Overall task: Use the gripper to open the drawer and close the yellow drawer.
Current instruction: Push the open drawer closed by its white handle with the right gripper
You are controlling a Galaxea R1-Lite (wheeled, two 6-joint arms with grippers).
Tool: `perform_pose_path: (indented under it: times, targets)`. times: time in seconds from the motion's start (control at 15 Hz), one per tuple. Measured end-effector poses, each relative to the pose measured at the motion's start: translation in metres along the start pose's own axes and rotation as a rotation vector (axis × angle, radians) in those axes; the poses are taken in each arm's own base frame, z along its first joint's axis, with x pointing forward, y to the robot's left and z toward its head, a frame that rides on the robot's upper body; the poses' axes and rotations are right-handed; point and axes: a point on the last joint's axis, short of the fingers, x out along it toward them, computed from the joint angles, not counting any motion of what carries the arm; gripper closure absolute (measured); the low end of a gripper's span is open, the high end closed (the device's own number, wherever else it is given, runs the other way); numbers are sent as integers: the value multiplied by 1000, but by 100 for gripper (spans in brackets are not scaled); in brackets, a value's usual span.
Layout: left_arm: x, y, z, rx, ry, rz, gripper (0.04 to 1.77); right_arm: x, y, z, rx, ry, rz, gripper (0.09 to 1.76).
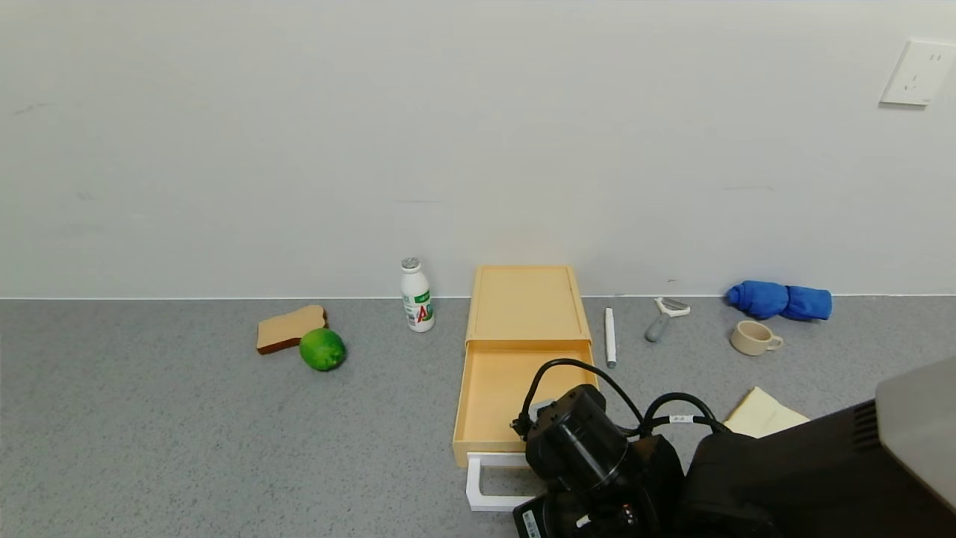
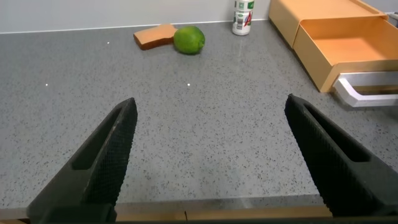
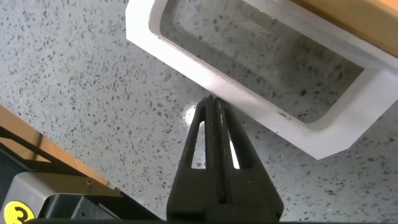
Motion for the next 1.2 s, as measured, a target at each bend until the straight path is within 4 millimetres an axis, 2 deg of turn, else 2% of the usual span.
perform_pose_path:
  times: [0.67,1.2]
  targets:
    - [0,0,0,0,0,0,9,2,-12,21,17,-51,-14,173]
    - [0,0,0,0,0,0,9,-5,-9,21,14,-44,-7,173]
